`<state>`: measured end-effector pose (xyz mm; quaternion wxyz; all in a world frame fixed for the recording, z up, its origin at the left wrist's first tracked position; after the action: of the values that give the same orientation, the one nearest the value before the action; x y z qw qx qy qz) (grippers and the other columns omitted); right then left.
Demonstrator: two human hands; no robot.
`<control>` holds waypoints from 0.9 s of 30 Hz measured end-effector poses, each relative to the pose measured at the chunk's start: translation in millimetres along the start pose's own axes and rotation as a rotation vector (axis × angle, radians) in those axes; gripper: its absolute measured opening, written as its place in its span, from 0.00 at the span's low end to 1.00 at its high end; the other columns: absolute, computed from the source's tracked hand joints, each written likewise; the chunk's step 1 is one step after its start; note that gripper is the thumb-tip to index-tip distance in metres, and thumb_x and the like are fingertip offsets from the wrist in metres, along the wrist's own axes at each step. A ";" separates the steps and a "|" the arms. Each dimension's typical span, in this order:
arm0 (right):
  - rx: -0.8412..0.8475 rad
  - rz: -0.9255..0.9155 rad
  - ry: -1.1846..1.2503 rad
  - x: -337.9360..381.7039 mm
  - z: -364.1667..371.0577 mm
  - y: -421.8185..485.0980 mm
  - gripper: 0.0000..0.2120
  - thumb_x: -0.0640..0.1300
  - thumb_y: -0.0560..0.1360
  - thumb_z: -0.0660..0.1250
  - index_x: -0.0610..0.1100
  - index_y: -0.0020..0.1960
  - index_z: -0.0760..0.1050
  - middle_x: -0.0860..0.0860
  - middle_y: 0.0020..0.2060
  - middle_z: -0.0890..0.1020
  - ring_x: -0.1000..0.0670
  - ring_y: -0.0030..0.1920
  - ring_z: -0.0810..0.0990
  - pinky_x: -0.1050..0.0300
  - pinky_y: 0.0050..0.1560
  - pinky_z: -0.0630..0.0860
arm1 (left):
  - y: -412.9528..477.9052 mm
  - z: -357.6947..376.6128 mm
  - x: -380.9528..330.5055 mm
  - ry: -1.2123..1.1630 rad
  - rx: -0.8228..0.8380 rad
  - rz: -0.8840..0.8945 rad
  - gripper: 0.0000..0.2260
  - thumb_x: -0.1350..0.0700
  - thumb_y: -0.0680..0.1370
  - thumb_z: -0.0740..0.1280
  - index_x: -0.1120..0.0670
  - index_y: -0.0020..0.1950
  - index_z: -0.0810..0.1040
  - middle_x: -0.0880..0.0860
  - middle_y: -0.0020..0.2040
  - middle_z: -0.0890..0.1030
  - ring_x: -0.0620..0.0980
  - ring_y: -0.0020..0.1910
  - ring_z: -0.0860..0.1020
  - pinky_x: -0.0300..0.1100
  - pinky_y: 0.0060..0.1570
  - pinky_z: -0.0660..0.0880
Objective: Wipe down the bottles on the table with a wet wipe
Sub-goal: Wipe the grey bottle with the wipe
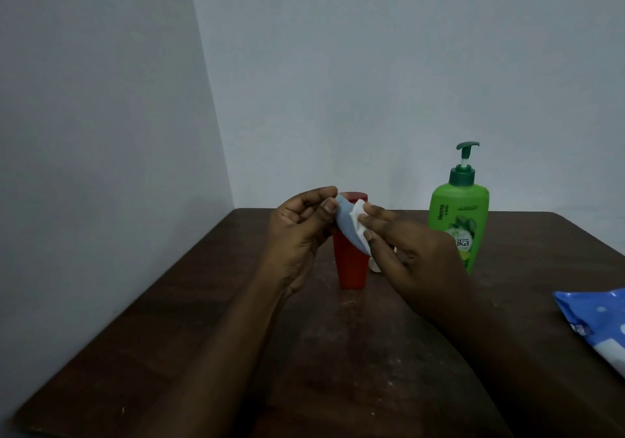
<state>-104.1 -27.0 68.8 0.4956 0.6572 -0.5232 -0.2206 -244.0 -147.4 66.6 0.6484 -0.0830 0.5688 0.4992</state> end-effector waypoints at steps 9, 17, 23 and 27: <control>0.001 0.227 0.111 -11.7 -5.9 5.1 0.11 0.45 0.79 0.70 0.46 0.60 0.83 0.58 0.49 0.85 0.60 0.50 0.82 0.66 0.48 0.77 | -4.3 7.9 0.5 0.072 0.081 0.035 0.09 0.60 0.73 0.73 0.59 0.51 0.78 0.58 0.45 0.88 0.56 0.49 0.86 0.56 0.54 0.83; 0.153 0.335 0.276 -24.1 7.0 2.7 0.06 0.48 0.82 0.67 0.51 0.48 0.82 0.56 0.38 0.84 0.57 0.39 0.82 0.60 0.40 0.76 | -6.0 12.9 2.9 0.064 0.111 0.057 0.11 0.62 0.73 0.72 0.61 0.52 0.75 0.57 0.43 0.88 0.52 0.45 0.87 0.46 0.52 0.84; 0.292 0.706 0.680 -35.7 21.6 -8.6 0.26 0.59 0.83 0.61 0.35 0.52 0.82 0.35 0.45 0.84 0.46 0.43 0.82 0.48 0.47 0.77 | -8.6 18.4 5.0 0.061 0.116 0.052 0.12 0.61 0.74 0.72 0.60 0.54 0.73 0.58 0.41 0.88 0.54 0.47 0.87 0.44 0.52 0.82; 0.375 0.788 0.796 -27.8 23.8 -11.0 0.24 0.54 0.83 0.59 0.32 0.52 0.80 0.33 0.40 0.84 0.40 0.36 0.83 0.46 0.39 0.82 | -6.7 12.0 -2.1 0.035 0.042 0.076 0.14 0.58 0.74 0.71 0.58 0.55 0.70 0.54 0.34 0.86 0.48 0.38 0.86 0.40 0.45 0.82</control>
<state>-128.0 -12.2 43.0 0.5737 0.5220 -0.5316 0.3402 -230.9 -143.7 69.4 0.6204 -0.0562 0.5931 0.5100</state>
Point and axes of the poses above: each hand's wrist, its own y-axis towards the middle knuckle, its own z-axis out of the palm, x = y × z, the point moved 6 cm from there along y, towards the middle knuckle
